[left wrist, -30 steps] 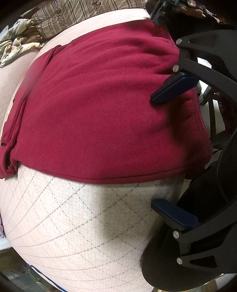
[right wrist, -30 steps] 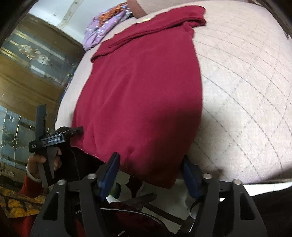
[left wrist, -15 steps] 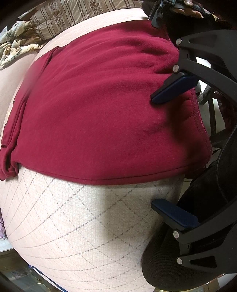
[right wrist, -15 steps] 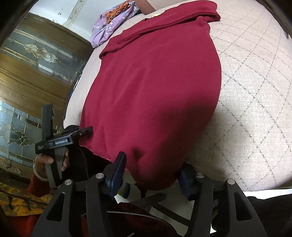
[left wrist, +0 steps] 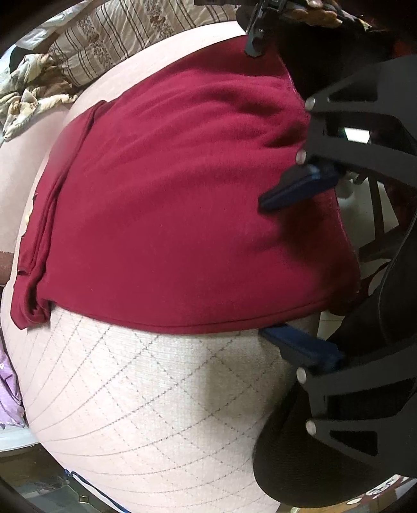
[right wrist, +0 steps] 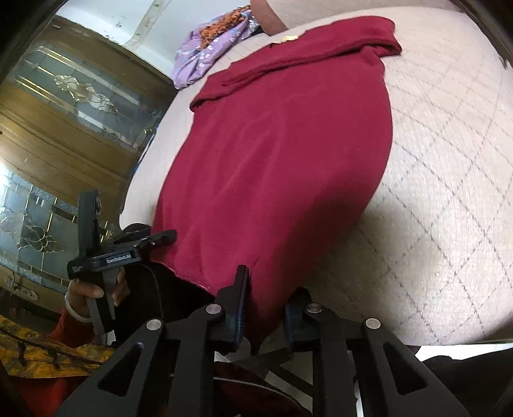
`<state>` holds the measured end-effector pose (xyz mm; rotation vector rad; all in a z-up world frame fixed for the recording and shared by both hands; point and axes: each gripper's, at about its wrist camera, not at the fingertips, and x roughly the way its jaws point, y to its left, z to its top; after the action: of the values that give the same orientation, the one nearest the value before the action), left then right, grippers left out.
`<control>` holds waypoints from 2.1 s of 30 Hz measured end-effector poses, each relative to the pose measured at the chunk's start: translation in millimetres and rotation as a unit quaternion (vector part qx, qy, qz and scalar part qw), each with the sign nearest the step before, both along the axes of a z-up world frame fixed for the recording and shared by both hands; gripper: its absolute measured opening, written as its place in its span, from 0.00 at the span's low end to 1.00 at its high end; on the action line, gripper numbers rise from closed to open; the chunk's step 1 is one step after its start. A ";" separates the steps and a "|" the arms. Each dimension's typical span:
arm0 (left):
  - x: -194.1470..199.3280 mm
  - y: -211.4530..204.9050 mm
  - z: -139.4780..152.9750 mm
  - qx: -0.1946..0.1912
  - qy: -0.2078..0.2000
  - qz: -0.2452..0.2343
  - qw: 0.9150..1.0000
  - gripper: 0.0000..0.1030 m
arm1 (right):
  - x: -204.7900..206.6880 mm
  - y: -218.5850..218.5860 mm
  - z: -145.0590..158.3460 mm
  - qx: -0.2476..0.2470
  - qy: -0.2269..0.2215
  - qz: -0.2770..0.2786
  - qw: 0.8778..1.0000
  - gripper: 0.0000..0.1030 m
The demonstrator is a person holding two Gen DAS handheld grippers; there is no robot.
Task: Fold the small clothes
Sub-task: 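Grasp the sweater hem with the left tool while the right tool grasps it too, then lift the hem with both tools and fold it over toward the neckline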
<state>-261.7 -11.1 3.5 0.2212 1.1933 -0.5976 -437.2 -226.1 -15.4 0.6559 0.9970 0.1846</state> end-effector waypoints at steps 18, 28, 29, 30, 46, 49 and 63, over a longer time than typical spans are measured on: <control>12.3 24.1 5.9 -0.033 0.043 -0.005 0.999 0.06 | 0.6 -11.5 -9.3 0.038 0.004 -0.024 0.999 0.22; 11.2 21.5 2.1 -0.030 0.054 -0.006 0.998 0.23 | 6.0 -8.7 -18.9 0.044 0.014 -0.020 0.999 0.24; 11.6 22.4 2.4 -0.031 0.052 -0.006 0.998 0.20 | 6.5 -7.6 -18.6 0.043 0.012 -0.017 0.999 0.22; 11.5 23.0 3.2 -0.034 0.051 -0.004 0.998 0.11 | 6.7 -7.2 -16.6 0.041 0.007 -0.017 0.999 0.20; 31.1 37.7 68.5 -0.148 -0.020 0.054 0.987 0.05 | 6.1 -30.7 46.8 0.037 -0.100 -0.063 0.992 0.16; 39.4 33.6 75.2 -0.159 -0.033 0.063 0.985 0.05 | 11.7 -39.2 60.1 0.031 -0.125 -0.080 0.988 0.15; 58.5 24.5 104.0 -0.201 -0.074 0.076 0.974 0.05 | 36.7 -52.8 105.6 -0.014 -0.185 -0.096 0.978 0.15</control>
<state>-203.2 13.4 107.5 -0.1666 0.9131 -0.6621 -400.5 -278.9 90.2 0.6587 0.5737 0.1162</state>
